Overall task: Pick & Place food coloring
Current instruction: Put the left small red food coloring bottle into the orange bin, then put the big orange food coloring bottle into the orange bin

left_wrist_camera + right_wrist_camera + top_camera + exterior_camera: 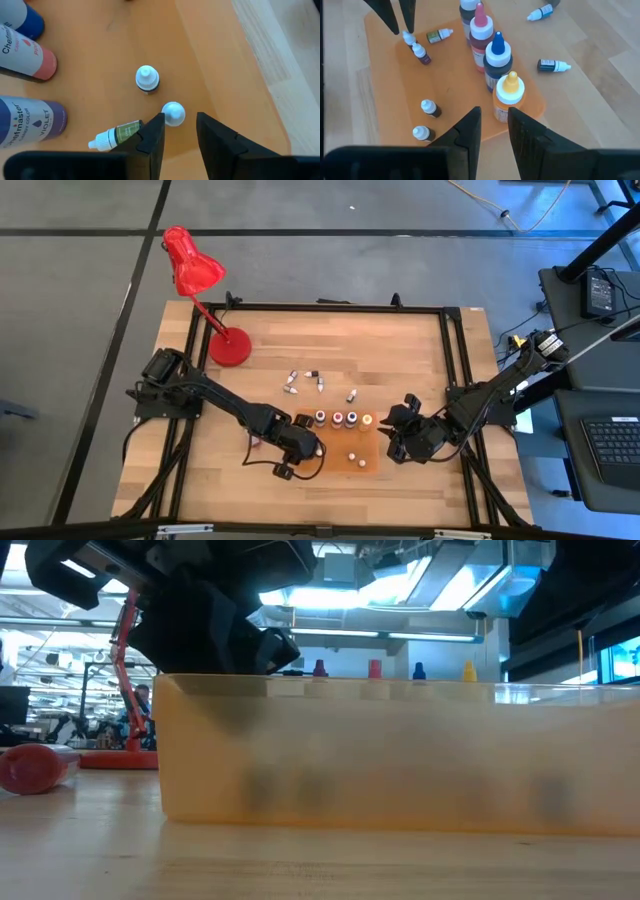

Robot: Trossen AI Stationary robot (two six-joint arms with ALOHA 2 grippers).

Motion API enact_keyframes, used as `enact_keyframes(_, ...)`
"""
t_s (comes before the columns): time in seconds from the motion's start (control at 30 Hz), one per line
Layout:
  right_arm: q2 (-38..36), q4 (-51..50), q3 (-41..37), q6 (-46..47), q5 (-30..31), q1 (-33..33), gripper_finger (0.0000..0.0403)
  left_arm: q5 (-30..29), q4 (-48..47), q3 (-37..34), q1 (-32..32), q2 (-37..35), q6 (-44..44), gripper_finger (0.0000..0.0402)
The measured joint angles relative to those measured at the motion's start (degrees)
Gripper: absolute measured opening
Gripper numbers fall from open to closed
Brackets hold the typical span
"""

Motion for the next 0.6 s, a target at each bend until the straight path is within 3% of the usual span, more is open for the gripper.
enact_keyframes(0.13, 0.0, 0.0, 0.0, 0.0, -0.3, 0.0, 0.0100, 0.0, -5.2, 1.6, 0.2, -2.4, 0.1, 0.0117)
enact_keyframes(0.33, 0.0, -0.3, 0.0, 0.0, -0.3, 0.0, 0.0100, -1.3, -12.4, 1.6, 3.0, -13.5, 0.2, 0.0115)
enact_keyframes(0.6, 0.0, -0.9, 0.0, 0.0, -0.3, 0.0, 0.0100, -10.9, -10.4, -9.4, 10.1, -29.1, -0.3, 0.0120)
